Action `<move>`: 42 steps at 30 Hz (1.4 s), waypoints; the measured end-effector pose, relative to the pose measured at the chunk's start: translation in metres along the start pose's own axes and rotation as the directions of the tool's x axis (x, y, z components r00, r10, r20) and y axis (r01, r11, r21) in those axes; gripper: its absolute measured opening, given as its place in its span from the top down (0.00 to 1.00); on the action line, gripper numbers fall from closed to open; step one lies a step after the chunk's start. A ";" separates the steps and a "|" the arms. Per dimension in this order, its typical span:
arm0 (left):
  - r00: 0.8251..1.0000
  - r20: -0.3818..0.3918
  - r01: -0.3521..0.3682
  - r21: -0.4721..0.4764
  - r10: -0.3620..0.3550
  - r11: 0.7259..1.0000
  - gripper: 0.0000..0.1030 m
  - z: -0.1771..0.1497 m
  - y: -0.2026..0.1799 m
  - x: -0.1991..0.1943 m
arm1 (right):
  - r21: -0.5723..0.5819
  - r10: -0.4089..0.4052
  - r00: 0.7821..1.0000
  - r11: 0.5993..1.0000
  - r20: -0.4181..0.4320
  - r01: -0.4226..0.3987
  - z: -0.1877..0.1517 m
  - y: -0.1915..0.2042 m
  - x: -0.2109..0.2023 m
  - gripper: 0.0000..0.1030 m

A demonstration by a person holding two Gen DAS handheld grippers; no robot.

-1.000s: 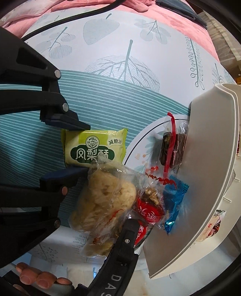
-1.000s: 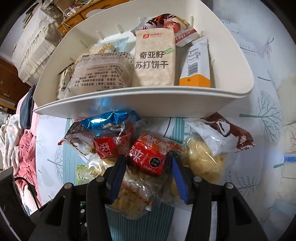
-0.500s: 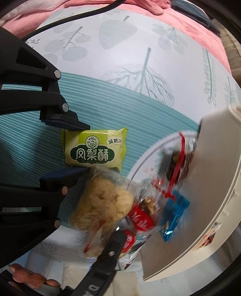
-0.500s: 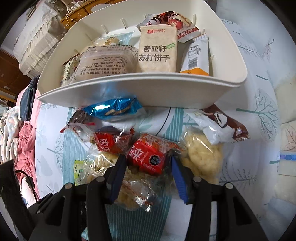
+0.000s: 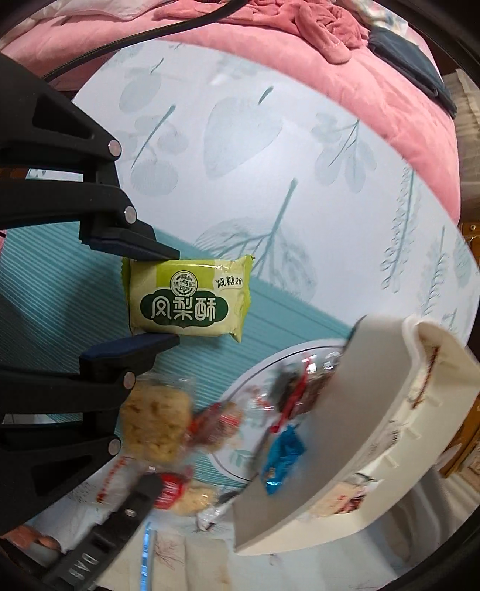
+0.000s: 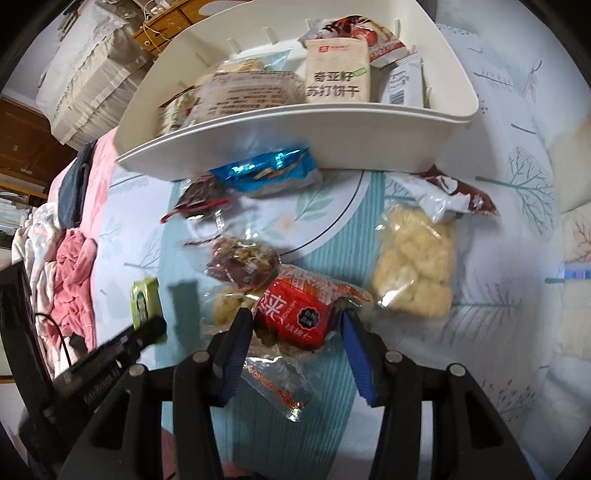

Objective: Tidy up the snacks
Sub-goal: 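Carry both snacks into the tray and open both tools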

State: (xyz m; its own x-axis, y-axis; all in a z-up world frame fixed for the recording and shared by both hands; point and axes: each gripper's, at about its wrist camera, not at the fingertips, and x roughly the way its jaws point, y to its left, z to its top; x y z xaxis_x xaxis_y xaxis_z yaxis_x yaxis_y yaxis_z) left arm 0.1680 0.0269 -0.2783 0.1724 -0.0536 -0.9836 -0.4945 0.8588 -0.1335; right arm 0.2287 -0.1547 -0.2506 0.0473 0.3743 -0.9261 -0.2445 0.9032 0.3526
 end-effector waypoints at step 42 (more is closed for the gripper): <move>0.982 0.055 0.146 0.404 -0.183 0.903 0.65 0.183 -0.050 -0.095 | -0.054 0.193 0.916 0.981 0.352 -0.186 0.054 0.076 -0.076 0.90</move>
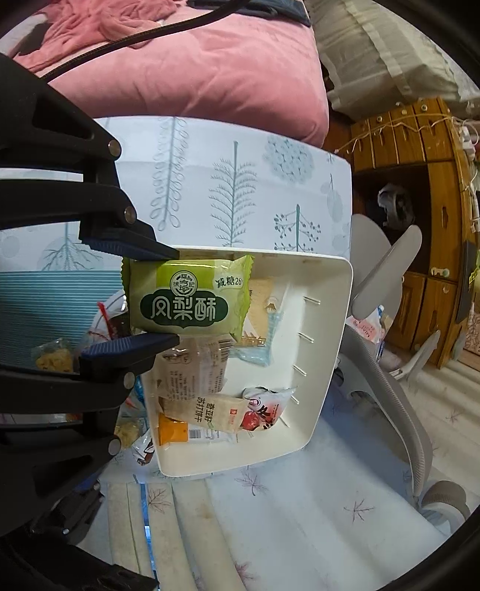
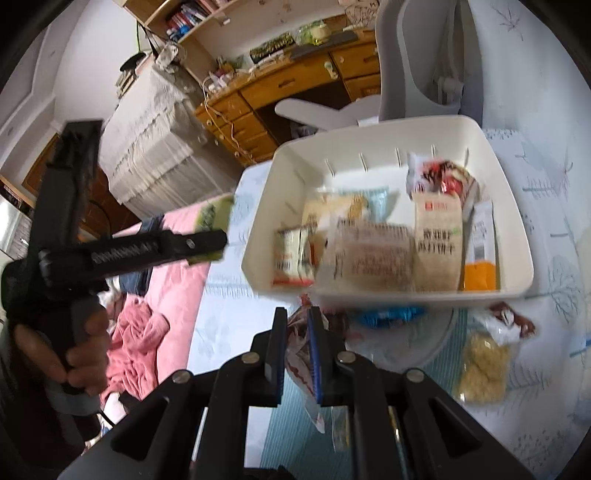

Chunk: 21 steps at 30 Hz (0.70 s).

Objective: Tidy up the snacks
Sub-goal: 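Carry both snacks into the tray and open both tools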

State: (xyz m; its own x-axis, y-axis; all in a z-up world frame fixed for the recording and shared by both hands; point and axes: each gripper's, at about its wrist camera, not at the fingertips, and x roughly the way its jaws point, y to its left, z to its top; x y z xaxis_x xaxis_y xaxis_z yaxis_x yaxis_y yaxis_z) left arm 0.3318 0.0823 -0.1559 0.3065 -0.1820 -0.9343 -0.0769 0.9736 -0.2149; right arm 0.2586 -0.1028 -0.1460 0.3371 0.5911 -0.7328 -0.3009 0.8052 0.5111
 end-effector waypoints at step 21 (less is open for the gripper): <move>0.994 -0.017 0.109 0.106 -0.108 0.988 0.64 0.016 -0.014 0.045 | 0.005 -0.179 0.956 0.983 0.233 0.183 0.044 -0.020 0.003 0.86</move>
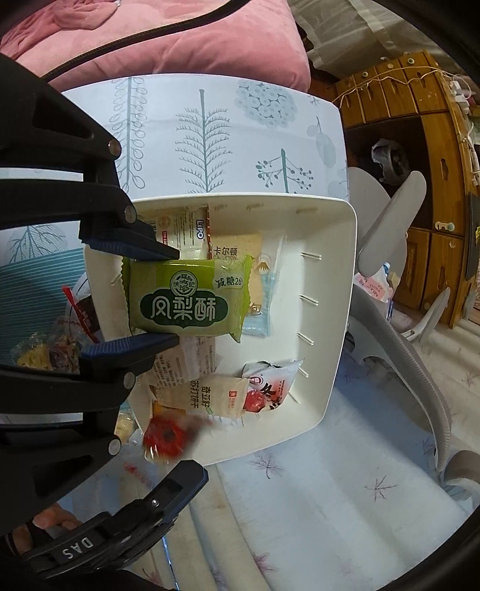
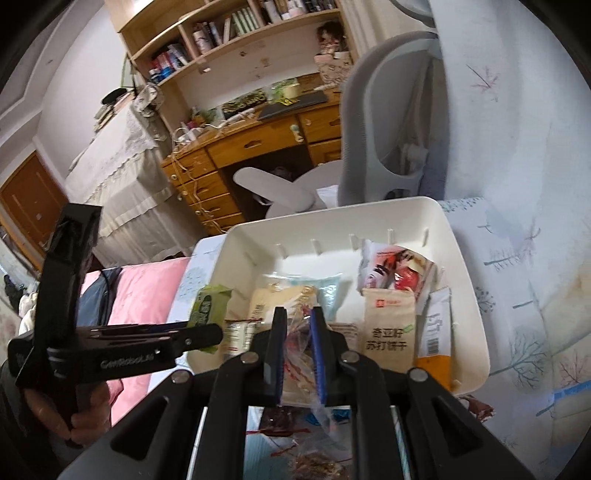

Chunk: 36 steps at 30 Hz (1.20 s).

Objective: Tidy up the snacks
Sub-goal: 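Carry both snacks into the tray and open both tools, then withdraw both tools from the tray toward the clear puffed-snack bags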

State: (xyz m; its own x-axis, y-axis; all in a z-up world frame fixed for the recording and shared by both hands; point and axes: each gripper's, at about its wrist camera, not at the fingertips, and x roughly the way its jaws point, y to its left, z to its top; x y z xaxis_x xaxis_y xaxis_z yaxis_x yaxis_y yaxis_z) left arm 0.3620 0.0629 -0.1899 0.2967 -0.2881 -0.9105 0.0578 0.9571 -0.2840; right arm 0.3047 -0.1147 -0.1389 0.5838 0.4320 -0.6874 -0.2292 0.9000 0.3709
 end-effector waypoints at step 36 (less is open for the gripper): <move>0.990 0.030 -0.134 -0.135 0.139 0.982 0.19 -0.109 -0.073 -0.071 | -0.031 -0.026 0.998 0.999 -0.065 0.024 -0.055 -0.067 -0.092 0.41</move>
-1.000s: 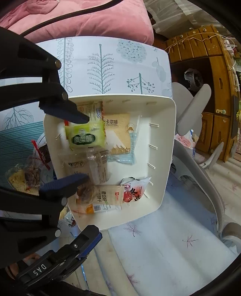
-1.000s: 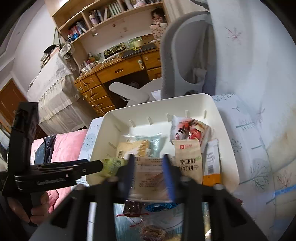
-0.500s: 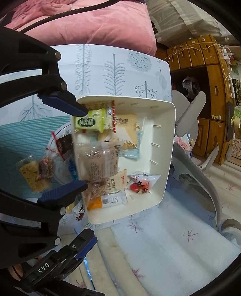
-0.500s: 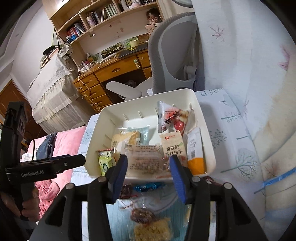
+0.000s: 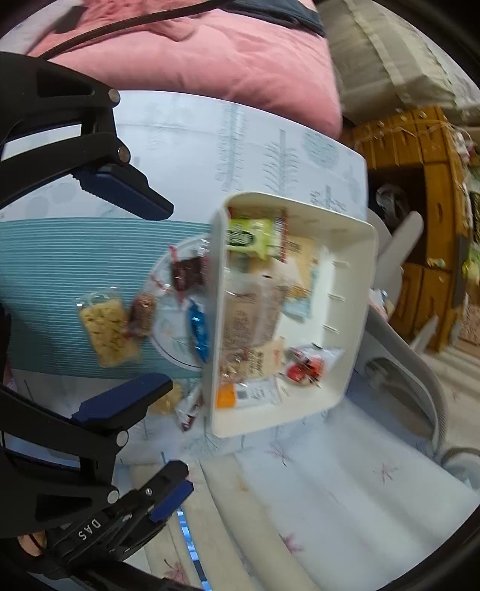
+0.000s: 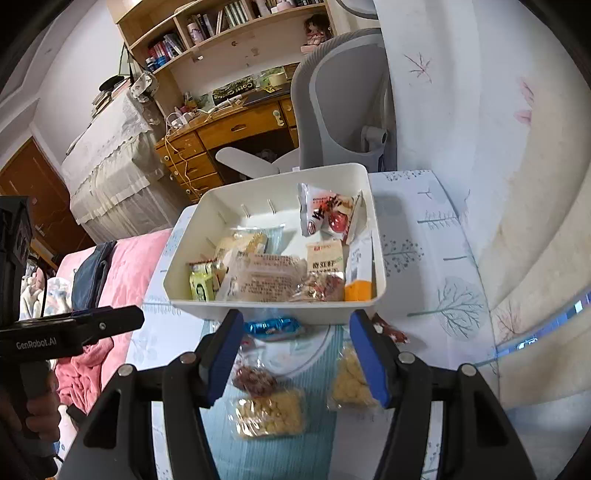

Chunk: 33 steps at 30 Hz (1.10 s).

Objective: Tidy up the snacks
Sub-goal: 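Withdraw both tools from the tray toward the clear puffed-snack bags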

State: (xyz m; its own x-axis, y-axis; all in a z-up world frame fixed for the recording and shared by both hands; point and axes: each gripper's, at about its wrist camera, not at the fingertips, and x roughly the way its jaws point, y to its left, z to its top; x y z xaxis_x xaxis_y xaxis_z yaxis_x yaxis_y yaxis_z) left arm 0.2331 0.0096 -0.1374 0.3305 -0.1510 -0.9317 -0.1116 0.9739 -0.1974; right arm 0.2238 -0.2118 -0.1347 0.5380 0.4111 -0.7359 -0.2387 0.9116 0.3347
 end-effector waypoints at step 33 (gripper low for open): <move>0.935 -0.349 -0.101 -0.422 -0.059 0.901 0.19 -0.091 -0.023 0.118 | -0.232 0.020 0.998 0.972 -0.064 -0.035 -0.099 -0.045 0.053 0.41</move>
State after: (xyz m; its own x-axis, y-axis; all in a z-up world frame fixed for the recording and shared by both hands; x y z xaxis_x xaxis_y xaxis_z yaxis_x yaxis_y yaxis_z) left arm 0.1895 -0.0456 -0.2703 -0.0116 -0.2581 -0.9661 -0.5295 0.8211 -0.2130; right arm 0.1827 -0.2300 -0.2474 0.4801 0.4290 -0.7652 -0.4382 0.8729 0.2145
